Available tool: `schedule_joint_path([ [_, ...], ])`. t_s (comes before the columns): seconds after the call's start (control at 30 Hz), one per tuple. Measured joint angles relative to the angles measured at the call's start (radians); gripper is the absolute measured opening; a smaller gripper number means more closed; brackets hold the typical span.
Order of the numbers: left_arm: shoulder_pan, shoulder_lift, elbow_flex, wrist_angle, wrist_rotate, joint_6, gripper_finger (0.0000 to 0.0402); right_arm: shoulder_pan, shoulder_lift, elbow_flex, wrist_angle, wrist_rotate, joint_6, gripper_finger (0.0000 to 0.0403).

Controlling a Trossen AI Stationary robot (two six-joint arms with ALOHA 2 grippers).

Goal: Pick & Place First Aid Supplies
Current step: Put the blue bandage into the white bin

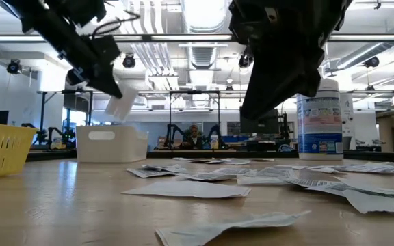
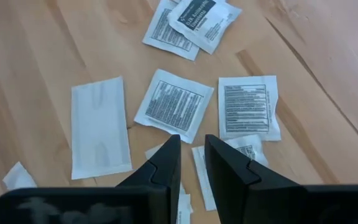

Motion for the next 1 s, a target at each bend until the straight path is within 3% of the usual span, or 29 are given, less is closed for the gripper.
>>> schedule_joint_path([
  [0.23, 0.145, 0.033, 0.0, -0.039, 0.083, -0.014, 0.0, 0.0, 0.0, -0.03, 0.03, 0.0, 0.02, 0.0079],
  [0.47, 0.223, 0.107, 0.0, -0.028, 0.204, -0.033, 0.0, -0.001, 0.0, -0.038, 0.052, 0.001, 0.032, 0.0078],
  [1.0, 0.297, 0.254, 0.0, 0.029, 0.203, 0.01, 0.0, -0.001, 0.0, -0.04, 0.081, 0.027, 0.026, 0.0075],
])
